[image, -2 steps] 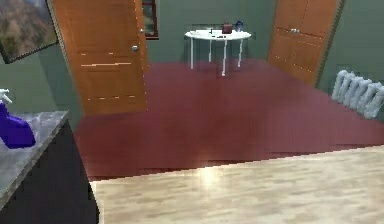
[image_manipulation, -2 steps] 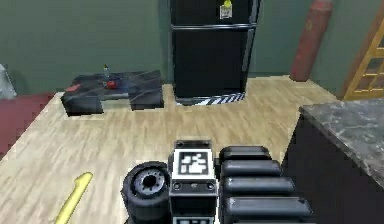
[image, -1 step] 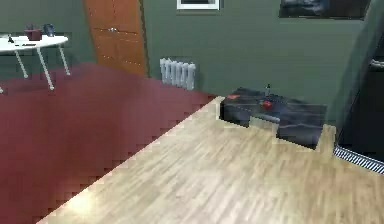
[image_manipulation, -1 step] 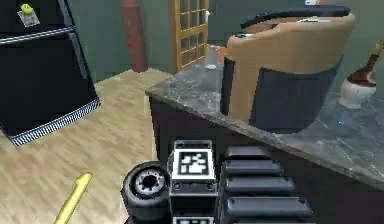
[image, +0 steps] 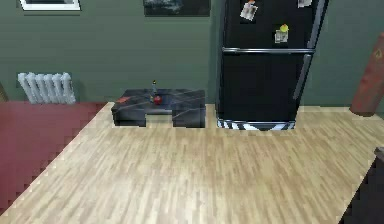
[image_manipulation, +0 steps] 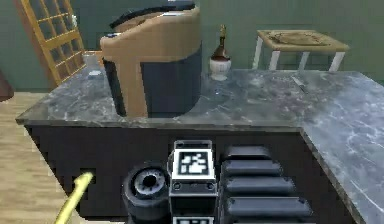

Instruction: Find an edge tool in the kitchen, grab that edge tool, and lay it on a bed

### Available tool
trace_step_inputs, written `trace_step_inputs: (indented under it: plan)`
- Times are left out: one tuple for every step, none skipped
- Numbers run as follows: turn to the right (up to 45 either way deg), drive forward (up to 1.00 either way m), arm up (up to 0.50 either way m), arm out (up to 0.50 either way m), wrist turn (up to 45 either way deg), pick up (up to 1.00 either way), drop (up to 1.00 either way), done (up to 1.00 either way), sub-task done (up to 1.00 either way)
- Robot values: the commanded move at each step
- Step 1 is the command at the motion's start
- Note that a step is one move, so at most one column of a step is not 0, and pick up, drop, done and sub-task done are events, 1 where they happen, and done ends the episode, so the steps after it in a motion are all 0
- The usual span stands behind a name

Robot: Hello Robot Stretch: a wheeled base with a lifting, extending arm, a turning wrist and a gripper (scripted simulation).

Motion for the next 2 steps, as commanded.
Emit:
trace_step_inputs:
  plan:
    - [0.0, 0.05, 0.00, 0.00, 0.0, 0.00, 0.00, 0.00, 0.00]
    - [-45.0, 0.00, 0.00, 0.00, 0.0, 0.00, 0.00, 0.00, 0.00]
